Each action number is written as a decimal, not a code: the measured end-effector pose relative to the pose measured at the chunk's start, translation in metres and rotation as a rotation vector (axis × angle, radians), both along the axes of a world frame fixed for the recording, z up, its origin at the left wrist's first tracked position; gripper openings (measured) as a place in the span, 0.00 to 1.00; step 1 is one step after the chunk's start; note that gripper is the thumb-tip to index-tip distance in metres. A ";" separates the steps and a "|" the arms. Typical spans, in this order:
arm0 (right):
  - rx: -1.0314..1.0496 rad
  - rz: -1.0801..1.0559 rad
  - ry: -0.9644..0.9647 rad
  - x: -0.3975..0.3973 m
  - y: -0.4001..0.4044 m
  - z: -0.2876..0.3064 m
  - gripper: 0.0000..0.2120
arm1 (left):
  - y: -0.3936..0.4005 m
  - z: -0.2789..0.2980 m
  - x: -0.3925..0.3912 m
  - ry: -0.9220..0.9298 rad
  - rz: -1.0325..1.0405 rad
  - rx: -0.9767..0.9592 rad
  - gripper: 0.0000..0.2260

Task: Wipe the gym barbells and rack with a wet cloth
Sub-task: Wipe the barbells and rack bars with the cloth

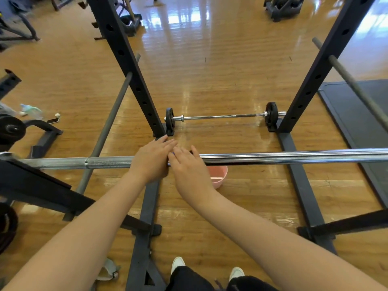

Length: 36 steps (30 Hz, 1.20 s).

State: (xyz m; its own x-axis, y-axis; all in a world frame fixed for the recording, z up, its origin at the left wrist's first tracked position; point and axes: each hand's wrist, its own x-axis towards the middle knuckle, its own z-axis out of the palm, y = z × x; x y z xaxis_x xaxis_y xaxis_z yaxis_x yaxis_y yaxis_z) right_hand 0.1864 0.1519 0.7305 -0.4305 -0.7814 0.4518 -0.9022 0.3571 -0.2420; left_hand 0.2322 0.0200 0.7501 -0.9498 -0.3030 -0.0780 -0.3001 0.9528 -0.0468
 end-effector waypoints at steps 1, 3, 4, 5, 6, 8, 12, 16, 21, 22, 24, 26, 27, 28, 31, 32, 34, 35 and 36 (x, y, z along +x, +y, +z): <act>0.004 0.016 -0.002 0.001 0.000 0.000 0.20 | 0.000 -0.001 0.000 0.011 0.010 0.000 0.29; -0.021 0.003 -0.019 -0.009 0.013 -0.004 0.23 | 0.002 -0.001 0.000 0.022 0.023 0.002 0.29; -0.037 -0.039 -0.009 -0.017 0.025 -0.007 0.25 | 0.003 0.000 0.000 0.021 0.026 -0.001 0.29; -0.052 -0.098 0.009 -0.026 0.039 -0.010 0.25 | 0.004 0.001 0.000 0.017 0.029 -0.006 0.29; -0.065 -0.162 0.029 -0.035 0.054 -0.011 0.24 | 0.004 0.001 0.000 0.017 0.028 -0.006 0.29; -0.089 -0.257 0.056 -0.054 0.086 -0.012 0.19 | 0.004 0.001 0.000 0.026 0.025 0.010 0.28; -0.079 -0.436 0.039 -0.088 0.142 -0.014 0.23 | 0.007 0.002 0.002 0.059 0.054 0.025 0.26; -0.112 -0.486 0.005 -0.095 0.153 -0.012 0.22 | 0.012 0.001 0.002 0.090 0.067 -0.008 0.24; -0.145 -0.252 0.080 -0.077 0.116 -0.014 0.21 | 0.016 0.005 0.001 0.090 0.068 -0.019 0.19; -0.163 -0.202 0.092 -0.074 0.109 -0.014 0.19 | 0.016 0.004 0.000 0.080 0.066 -0.042 0.20; -0.186 -0.161 0.118 -0.072 0.103 -0.015 0.17 | 0.016 0.000 0.001 0.091 0.074 -0.083 0.22; -0.164 -0.129 0.155 -0.075 0.111 -0.018 0.19 | 0.018 -0.004 0.003 0.146 0.102 -0.098 0.23; -0.152 -0.130 0.160 -0.079 0.119 -0.019 0.21 | 0.020 -0.006 0.005 0.170 0.113 -0.102 0.25; -0.144 -0.152 0.157 -0.083 0.128 -0.021 0.23 | 0.021 -0.007 0.006 0.182 0.111 -0.114 0.26; -0.125 -0.263 0.135 -0.105 0.164 -0.022 0.24 | 0.025 -0.011 0.005 0.191 0.049 -0.170 0.31; -0.119 -0.305 0.123 -0.114 0.178 -0.022 0.24 | 0.028 -0.011 0.002 0.196 0.034 -0.187 0.32; -0.115 -0.389 0.099 -0.133 0.208 -0.023 0.22 | 0.035 -0.013 -0.006 0.236 0.016 -0.205 0.31; -0.113 -0.429 0.091 -0.142 0.222 -0.022 0.21 | 0.040 -0.014 -0.011 0.272 0.001 -0.207 0.30; -0.106 -0.465 0.088 -0.149 0.235 -0.020 0.19 | 0.046 -0.016 -0.016 0.305 -0.019 -0.207 0.29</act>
State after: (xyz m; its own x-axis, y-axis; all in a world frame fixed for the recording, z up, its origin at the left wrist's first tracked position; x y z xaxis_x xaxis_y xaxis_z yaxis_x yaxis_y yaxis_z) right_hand 0.0373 0.3867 0.7100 -0.6795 -0.4633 0.5689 -0.6717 0.7047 -0.2284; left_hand 0.2158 0.0656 0.7341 -0.9254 -0.2648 0.2710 -0.3124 0.9381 -0.1499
